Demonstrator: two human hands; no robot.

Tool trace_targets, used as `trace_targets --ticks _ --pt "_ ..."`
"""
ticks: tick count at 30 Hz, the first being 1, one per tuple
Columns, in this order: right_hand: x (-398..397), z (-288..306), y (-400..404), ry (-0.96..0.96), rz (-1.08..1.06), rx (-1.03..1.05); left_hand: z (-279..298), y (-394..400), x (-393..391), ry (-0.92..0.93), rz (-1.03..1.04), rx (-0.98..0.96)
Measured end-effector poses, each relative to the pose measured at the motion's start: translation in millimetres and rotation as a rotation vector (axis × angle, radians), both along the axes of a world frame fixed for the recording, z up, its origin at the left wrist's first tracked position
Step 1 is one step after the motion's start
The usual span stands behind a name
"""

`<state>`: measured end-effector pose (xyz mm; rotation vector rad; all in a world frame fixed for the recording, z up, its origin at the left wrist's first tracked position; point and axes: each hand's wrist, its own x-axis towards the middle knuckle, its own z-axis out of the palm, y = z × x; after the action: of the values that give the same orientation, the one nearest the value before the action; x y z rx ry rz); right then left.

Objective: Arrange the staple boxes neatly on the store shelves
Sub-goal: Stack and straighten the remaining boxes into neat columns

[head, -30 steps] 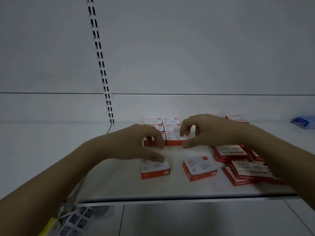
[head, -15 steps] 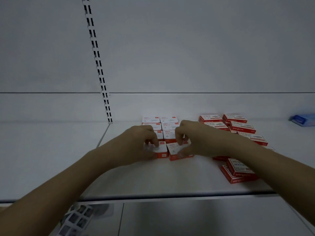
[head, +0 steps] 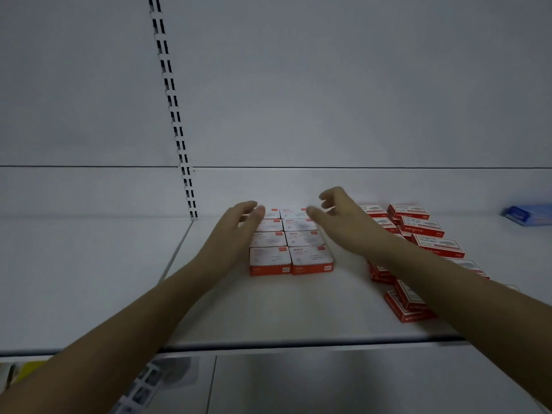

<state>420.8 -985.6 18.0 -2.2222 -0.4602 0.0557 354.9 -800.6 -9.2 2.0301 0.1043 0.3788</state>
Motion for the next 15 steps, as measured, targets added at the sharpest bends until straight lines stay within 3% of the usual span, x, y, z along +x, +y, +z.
trace_targets --ticks 4,6,10,15 --pt "13.2 2.8 12.1 0.368 -0.15 0.204 8.4 -15.0 11.9 0.169 0.019 -0.511" --pt "14.3 4.0 19.8 0.473 -0.173 0.34 9.5 -17.9 17.3 0.251 0.01 -0.655" --pt "5.4 3.6 30.1 0.665 -0.144 0.522 8.7 -17.0 25.0 0.272 0.035 -0.693" --pt "6.9 -0.5 32.6 0.689 -0.169 0.557 6.9 -13.8 26.8 0.302 0.034 -0.7"
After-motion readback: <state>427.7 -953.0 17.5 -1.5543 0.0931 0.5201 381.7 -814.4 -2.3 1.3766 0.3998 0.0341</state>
